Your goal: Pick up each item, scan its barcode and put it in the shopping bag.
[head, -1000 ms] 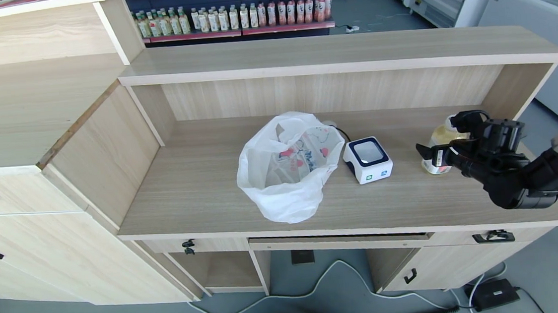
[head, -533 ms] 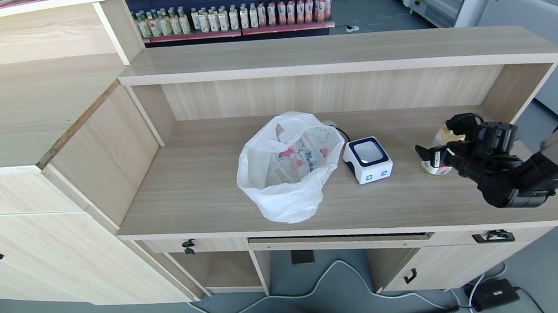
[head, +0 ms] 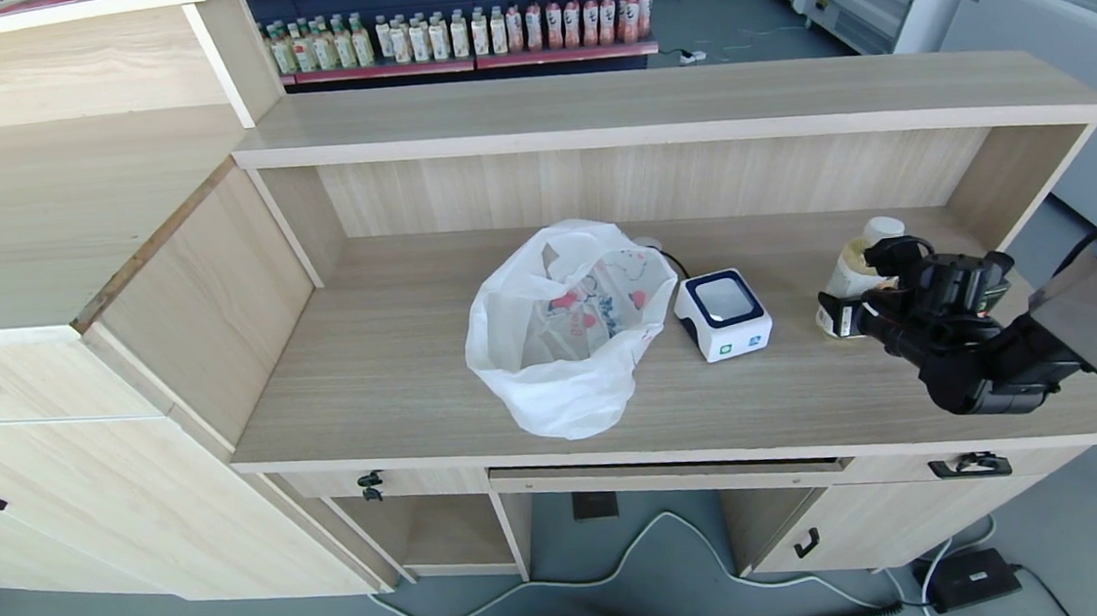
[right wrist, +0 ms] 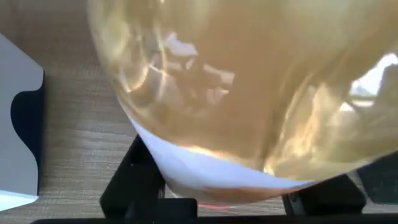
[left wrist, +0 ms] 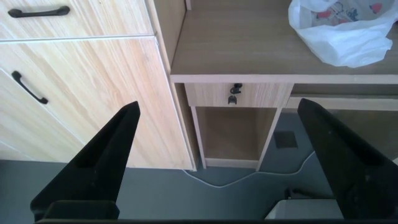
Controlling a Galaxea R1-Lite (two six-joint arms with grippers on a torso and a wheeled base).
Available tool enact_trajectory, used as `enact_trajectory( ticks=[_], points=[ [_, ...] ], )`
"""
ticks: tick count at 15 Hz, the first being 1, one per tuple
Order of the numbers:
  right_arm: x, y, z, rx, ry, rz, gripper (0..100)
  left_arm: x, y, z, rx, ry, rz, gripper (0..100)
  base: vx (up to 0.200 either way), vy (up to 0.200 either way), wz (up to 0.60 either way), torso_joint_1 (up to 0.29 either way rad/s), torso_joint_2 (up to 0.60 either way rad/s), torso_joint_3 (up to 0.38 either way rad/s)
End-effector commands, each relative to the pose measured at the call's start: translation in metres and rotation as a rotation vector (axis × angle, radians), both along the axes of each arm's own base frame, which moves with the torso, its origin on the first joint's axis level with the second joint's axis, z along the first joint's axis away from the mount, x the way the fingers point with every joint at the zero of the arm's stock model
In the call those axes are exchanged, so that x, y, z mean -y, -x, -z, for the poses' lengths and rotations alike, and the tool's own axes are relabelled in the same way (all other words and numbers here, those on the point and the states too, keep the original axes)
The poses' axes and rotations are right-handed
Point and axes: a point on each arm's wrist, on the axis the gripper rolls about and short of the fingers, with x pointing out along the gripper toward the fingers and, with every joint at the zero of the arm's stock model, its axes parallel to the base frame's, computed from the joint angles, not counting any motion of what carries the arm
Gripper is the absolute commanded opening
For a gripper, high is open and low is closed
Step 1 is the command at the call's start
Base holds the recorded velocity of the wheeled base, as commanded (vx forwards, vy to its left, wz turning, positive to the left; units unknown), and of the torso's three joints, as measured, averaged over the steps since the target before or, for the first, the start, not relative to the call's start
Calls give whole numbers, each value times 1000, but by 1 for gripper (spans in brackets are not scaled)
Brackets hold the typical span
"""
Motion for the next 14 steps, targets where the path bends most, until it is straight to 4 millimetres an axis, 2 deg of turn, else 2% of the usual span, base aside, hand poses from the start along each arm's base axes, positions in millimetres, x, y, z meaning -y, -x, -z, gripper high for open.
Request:
enact_trajectory(
  ticks=[1,5,10,12,14],
  points=[
    [0,-1,-1,6,0,1,0,0,0,0,1,0,-1,100,0,0,0,0,0,0],
    [-2,-1,-26,65,-5,-22,0,0,0,0,1,0,-1,100,0,0,0,0,0,0],
    [-4,8,-38,73,-10,-34,0,0,0,0,1,0,-1,100,0,0,0,0,0,0],
    [-12,25,-49,59,-15,-57,0,0,0,0,1,0,-1,100,0,0,0,0,0,0],
    [-21,84,-102,84,-90,-197,0,0,0,0,1,0,-1,100,0,0,0,0,0,0]
  ],
)
